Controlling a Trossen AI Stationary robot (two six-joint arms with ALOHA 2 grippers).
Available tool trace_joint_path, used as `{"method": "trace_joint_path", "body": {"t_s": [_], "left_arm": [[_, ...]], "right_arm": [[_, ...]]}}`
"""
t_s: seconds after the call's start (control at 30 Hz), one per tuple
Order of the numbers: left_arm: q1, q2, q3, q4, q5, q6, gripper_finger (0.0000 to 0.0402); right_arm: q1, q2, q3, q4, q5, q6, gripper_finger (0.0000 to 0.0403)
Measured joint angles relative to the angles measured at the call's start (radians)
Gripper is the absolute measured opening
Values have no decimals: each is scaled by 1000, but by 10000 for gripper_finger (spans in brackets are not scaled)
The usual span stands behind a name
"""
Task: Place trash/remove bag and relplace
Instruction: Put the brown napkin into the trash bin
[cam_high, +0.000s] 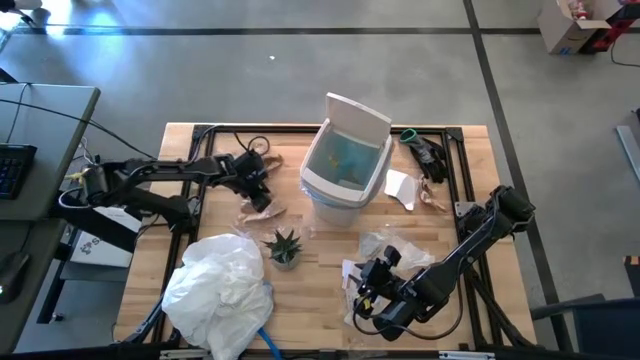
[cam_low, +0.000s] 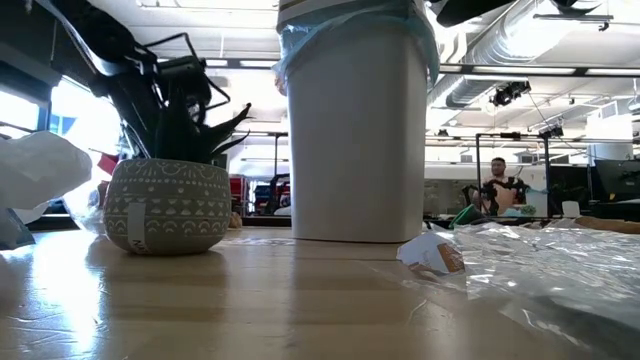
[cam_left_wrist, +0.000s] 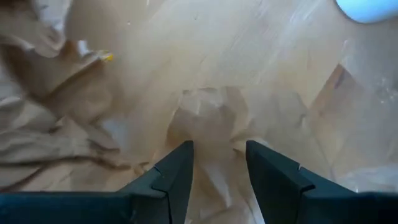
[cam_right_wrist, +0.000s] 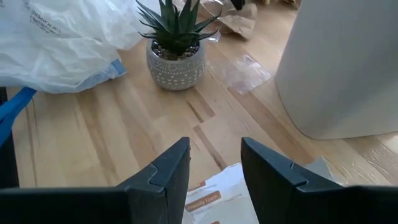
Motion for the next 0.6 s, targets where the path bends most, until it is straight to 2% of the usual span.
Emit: {"method": "trace_joint_path", "body": {"t_s": [0.13, 0.33, 0.43, 0.6], "left_arm": [[0, 60, 0, 37, -47, -16, 133], [0, 131, 4, 84, -53, -8, 120], [-5, 138, 3, 111, -44, 0, 91], [-29, 136, 11, 119, -12, 29, 11]], "right_arm": [[0, 0, 0, 5, 1, 0, 129], [0, 0, 0, 8, 1, 0, 129], [0, 0, 0, 8, 1, 0, 129], [0, 0, 0, 10, 2, 0, 129]]}}
